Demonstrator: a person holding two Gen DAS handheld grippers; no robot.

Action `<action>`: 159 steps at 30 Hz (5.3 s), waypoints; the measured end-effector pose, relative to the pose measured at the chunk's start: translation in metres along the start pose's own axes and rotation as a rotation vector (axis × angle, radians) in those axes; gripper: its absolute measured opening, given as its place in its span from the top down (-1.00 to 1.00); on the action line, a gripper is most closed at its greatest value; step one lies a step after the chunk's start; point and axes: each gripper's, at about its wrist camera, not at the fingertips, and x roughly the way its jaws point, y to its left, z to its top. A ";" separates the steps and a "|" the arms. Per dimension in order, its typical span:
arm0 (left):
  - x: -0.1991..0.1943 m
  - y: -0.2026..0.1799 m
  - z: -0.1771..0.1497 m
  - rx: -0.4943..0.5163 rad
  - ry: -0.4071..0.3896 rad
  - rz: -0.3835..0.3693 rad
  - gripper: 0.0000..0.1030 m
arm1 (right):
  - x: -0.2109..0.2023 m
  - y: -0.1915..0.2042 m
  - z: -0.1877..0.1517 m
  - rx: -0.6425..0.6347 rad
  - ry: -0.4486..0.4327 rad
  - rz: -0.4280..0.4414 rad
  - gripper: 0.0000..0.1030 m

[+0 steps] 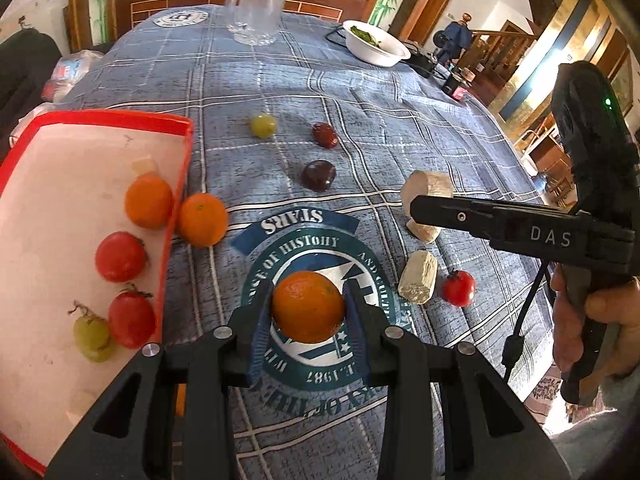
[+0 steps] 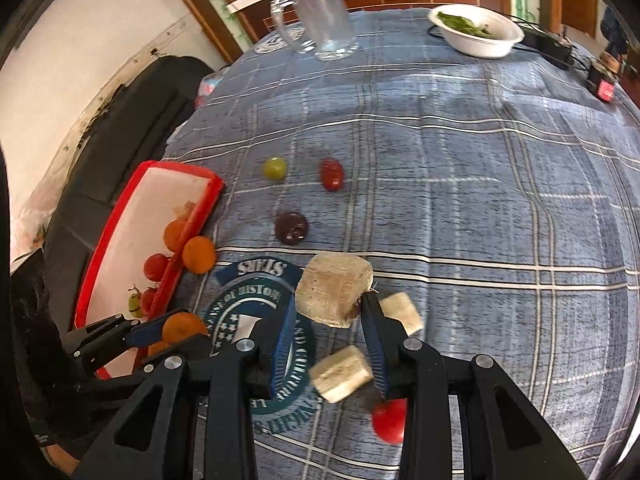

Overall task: Organize fruits
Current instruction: 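Carry the tangerine and cube over the red tray with both tools, then lower the cube and tangerine into the tray and open both tools, then withdraw both open tools from the tray back to the fruit row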

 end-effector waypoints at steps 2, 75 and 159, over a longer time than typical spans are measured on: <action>-0.003 0.002 -0.001 -0.007 -0.006 0.007 0.37 | 0.002 0.006 0.001 -0.014 0.002 0.006 0.34; -0.048 0.159 -0.027 -0.353 -0.070 0.197 0.36 | 0.144 0.219 0.059 -0.390 0.194 0.179 0.34; 0.029 -0.060 0.006 0.088 0.085 -0.030 -0.13 | -0.041 -0.060 -0.063 0.075 0.044 0.021 -0.14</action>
